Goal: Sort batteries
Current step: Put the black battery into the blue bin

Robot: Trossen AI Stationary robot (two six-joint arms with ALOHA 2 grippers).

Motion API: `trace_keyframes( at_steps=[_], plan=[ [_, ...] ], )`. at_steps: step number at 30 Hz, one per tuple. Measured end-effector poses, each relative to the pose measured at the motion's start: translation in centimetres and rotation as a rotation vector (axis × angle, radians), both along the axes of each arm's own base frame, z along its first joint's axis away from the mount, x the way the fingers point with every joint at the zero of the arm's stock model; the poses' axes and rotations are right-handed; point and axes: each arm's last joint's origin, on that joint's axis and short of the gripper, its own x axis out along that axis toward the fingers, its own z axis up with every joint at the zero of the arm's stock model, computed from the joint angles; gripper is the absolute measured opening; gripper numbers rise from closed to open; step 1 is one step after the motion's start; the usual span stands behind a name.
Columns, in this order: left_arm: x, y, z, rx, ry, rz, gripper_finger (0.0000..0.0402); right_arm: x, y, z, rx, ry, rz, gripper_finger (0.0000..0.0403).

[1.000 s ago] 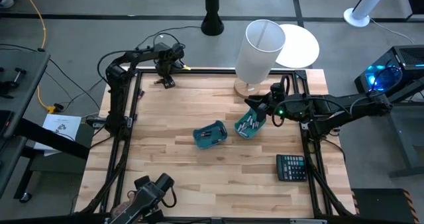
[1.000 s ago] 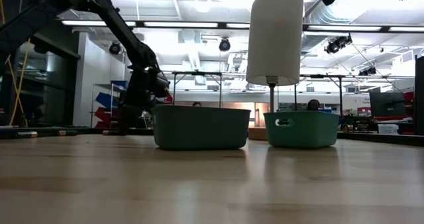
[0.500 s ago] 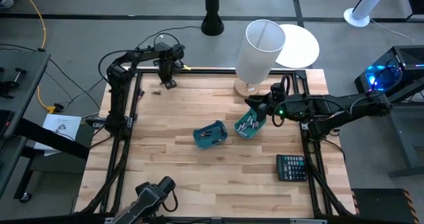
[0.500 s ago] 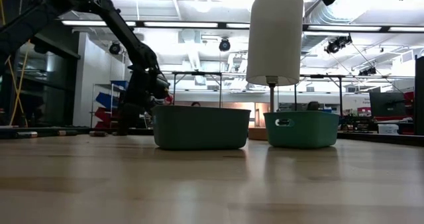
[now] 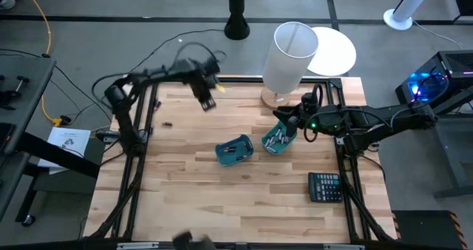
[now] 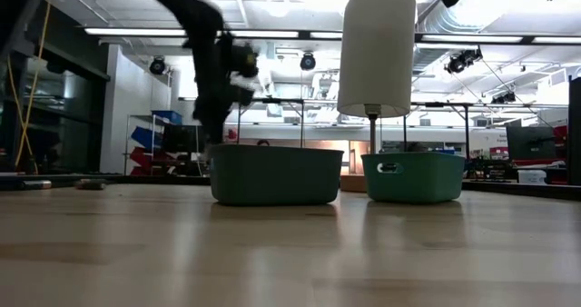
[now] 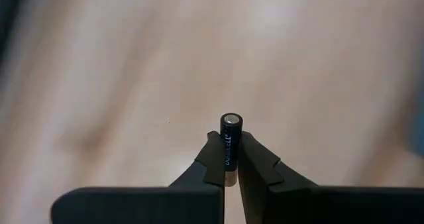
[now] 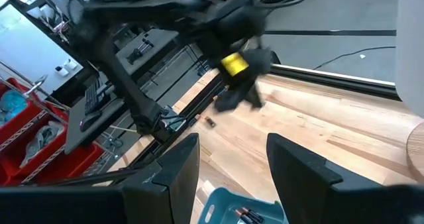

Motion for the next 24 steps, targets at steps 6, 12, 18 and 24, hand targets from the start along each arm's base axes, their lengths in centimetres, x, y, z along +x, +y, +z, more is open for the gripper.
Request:
trace_keyframes(
  at_steps=[6, 12, 18, 24],
  plan=[
    [3.2, -11.2, 0.9, 0.005, -0.179, -0.205, 0.0004, 0.0, 0.0, -0.1, -0.015, 0.021, 0.004, 0.0172],
    [5.3, -20.1, 0.0, 0.018, -0.318, -0.319, 0.0011, -0.1, 0.0, -0.2, -0.020, 0.029, 0.006, 0.0172],
    [5.9, -21.8, 0.1, 0.124, -0.352, -0.275, 0.0080, -0.1, 0.0, -0.2, -0.024, 0.033, 0.011, 0.0172],
    [4.4, -19.9, 2.1, 0.076, -0.160, -0.195, 0.0160, -0.1, 0.0, -0.3, -0.029, 0.041, 0.016, 0.0172]
  ],
)
